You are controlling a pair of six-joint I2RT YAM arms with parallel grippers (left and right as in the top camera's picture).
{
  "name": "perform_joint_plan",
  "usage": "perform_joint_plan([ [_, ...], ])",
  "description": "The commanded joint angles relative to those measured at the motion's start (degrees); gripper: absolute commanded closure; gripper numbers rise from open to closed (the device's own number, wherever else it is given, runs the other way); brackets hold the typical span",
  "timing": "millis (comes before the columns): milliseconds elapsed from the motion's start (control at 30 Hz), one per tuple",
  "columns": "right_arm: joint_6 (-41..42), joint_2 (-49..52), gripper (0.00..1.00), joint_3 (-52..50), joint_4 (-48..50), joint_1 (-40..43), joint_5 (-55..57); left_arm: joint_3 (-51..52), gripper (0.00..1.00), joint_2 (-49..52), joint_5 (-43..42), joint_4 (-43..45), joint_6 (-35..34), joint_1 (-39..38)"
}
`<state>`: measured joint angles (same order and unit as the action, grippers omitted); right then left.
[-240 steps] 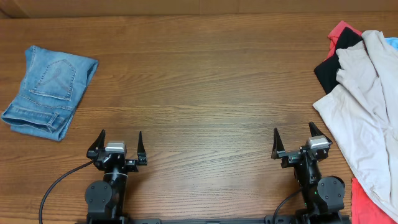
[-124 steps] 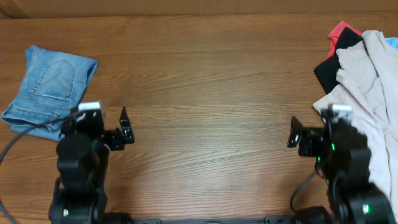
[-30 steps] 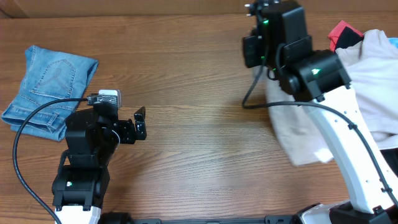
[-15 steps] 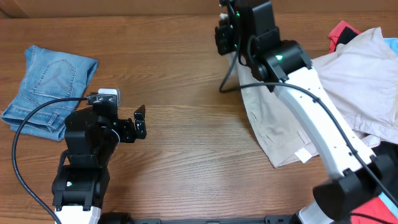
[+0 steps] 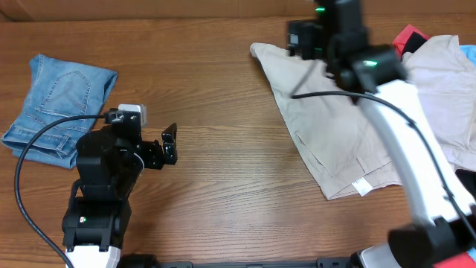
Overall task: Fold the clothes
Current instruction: 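Grasp the beige shorts with the right gripper and drag them left, then pull the beige shorts further left toward the table center with right gripper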
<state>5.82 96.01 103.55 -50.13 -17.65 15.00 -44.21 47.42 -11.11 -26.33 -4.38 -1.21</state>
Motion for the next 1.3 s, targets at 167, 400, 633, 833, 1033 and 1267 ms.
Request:
perform_joint_plan([
  [167,12.3,-6.9,0.00,1.4,-23.3,13.6,-9.2,-1.4,0.00,6.9,-6.5,1.3,-4.0,-6.5],
  [400,8.4,-6.8,0.00,0.6,-31.9,19.4,-15.2,-1.4,0.00,16.0,2.4,4.6,-7.9,-19.0],
  [633,9.4,-6.6,0.00,-9.4,-36.1,16.0,-16.4,-1.4,0.00,17.7,4.4,4.7,-11.5,-19.2],
  [833,15.9,-6.6,0.00,-27.1,-27.0,13.3,-17.3,-1.4,0.00,17.4,7.5,4.3,-12.6,-17.3],
  [1033,17.1,-6.6,0.00,-43.1,-15.7,13.1,-23.3,-1.4,0.00,16.9,6.6,4.1,-14.0,-12.7],
  [1267,17.2,-6.6,0.00,-53.4,-3.8,13.1,-23.2,-1.4,0.00,17.0,5.9,4.0,-14.1,-11.5],
])
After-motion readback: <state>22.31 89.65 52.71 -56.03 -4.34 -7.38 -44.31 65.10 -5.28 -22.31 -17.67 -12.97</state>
